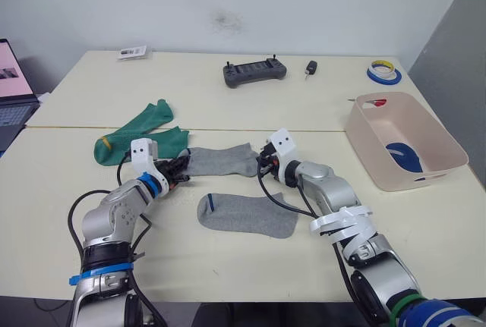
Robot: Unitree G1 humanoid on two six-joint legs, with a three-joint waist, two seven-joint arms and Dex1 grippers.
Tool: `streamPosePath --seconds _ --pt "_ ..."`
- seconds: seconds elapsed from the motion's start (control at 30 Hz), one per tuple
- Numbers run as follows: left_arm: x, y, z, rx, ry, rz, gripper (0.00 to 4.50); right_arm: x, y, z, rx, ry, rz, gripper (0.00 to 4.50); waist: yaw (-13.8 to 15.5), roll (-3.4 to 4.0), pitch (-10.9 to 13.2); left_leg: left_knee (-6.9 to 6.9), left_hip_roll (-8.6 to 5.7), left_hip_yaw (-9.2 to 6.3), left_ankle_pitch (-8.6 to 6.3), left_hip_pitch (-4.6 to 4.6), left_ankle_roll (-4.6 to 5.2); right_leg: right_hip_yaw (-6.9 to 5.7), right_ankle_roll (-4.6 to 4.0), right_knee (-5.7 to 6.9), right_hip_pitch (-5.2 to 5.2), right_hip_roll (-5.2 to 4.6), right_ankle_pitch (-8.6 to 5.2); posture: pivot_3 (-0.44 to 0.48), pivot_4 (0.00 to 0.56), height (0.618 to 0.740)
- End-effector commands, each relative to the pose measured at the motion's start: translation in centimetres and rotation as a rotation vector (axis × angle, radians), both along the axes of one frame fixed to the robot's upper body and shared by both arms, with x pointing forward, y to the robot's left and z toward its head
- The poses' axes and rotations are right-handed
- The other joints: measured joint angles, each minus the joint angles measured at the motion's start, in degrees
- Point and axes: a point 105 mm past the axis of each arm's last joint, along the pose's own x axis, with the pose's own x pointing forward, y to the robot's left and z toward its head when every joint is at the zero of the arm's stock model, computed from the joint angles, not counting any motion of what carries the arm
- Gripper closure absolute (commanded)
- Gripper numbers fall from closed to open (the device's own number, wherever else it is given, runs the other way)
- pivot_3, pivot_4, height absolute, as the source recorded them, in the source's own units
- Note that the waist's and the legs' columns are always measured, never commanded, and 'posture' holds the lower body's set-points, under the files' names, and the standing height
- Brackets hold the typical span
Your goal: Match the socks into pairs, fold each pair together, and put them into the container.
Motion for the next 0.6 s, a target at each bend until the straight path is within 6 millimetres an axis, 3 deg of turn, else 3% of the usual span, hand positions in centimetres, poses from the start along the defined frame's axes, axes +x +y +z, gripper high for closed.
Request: streamPosePath --seconds 0.03,0.23,0.47,0.6 --pt "0.3 0.2 1.7 0.031 -0.077 -0.007 4.49 0.1 0.1 1.6 0.028 -0.068 0.008 4.50 0.00 0.00 0.00 0.00 0.00 0.00 0.00 0.00 0.00 0.00 0.00 0.00 0.00 0.00 0.00 0.000 0.150 0.740" --pt "-0.1 -0.9 5.6 0.024 -0.206 -0.111 4.49 -0.1 -0.1 5.3 0.110 -0.197 0.030 4.50 0.00 0.00 0.00 0.00 0.00 0.00 0.00 -0.04 0.00 0.00 0.00 0.00 -0.03 0.00 0.00 0.000 0.150 0.740" --pt "-2.5 -2.9 8.8 -0.050 -0.240 -0.284 4.49 -3.9 -1.3 9.3 0.201 -0.275 0.100 4.50 0.04 0.00 0.00 -0.03 0.01 -0.03 -0.01 -0.05 0.00 0.00 0.00 -0.05 0.00 0.00 0.00 0.000 0.150 0.740" --pt "-4.6 -4.4 10.2 -0.142 -0.209 -0.414 4.49 -7.7 -2.6 10.6 0.252 -0.260 0.161 4.50 0.04 0.00 0.01 -0.03 0.01 -0.06 -0.02 -0.05 0.03 -0.01 0.00 -0.05 0.01 0.00 0.00 0.000 0.150 0.740"
